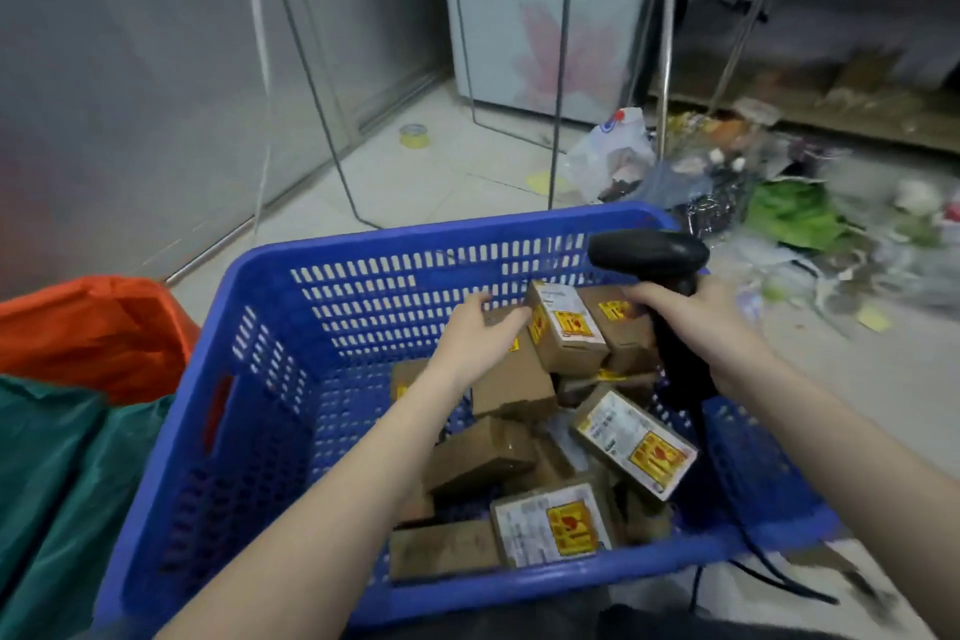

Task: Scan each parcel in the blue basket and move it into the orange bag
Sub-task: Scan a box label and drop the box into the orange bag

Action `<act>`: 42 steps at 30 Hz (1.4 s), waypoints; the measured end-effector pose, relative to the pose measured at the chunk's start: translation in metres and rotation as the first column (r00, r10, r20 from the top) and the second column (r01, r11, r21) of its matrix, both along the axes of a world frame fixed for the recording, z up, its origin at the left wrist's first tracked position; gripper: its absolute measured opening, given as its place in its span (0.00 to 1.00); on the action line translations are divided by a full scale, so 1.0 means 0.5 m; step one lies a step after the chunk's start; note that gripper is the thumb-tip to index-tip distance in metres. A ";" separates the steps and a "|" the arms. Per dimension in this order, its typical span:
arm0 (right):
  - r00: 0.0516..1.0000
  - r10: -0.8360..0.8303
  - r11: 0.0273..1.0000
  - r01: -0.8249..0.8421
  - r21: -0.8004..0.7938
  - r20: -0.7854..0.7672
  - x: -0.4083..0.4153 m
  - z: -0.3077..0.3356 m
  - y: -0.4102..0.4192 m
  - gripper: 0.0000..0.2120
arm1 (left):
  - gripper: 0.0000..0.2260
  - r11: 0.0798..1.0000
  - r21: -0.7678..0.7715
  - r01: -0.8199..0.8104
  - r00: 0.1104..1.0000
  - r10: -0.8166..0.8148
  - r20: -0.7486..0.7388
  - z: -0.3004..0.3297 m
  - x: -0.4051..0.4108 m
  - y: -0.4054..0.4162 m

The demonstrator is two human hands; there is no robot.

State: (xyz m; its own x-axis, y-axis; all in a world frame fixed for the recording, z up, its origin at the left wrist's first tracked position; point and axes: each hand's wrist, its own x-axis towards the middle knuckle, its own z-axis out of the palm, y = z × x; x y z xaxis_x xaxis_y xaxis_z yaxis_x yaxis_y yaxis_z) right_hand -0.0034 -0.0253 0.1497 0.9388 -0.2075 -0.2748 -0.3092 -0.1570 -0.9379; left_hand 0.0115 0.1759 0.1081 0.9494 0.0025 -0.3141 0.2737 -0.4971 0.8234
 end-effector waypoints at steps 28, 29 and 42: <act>0.991 -0.085 0.984 0.100 0.149 -0.105 0.062 -0.141 -0.058 0.09 | 0.37 0.937 -0.265 -0.229 0.953 0.160 -0.258 -0.153 0.092 -0.131; 0.993 -0.078 0.985 0.090 0.145 -0.084 0.057 -0.117 -0.051 0.09 | 0.36 0.929 -0.287 -0.233 0.957 0.165 -0.239 -0.128 0.087 -0.122; 0.968 -0.080 0.969 0.019 0.248 0.238 -0.076 0.173 0.111 0.10 | 0.37 0.888 -0.461 0.012 1.000 -0.013 0.000 0.204 -0.066 0.074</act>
State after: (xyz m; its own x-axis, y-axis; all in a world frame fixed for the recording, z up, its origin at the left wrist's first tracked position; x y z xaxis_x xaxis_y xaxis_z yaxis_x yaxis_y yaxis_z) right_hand -0.0416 0.0301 0.2361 0.9736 -0.2116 -0.0857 -0.0670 0.0938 -0.9933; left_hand -0.0216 0.2131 0.2100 0.9475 -0.1550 -0.2796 0.2725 -0.0655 0.9599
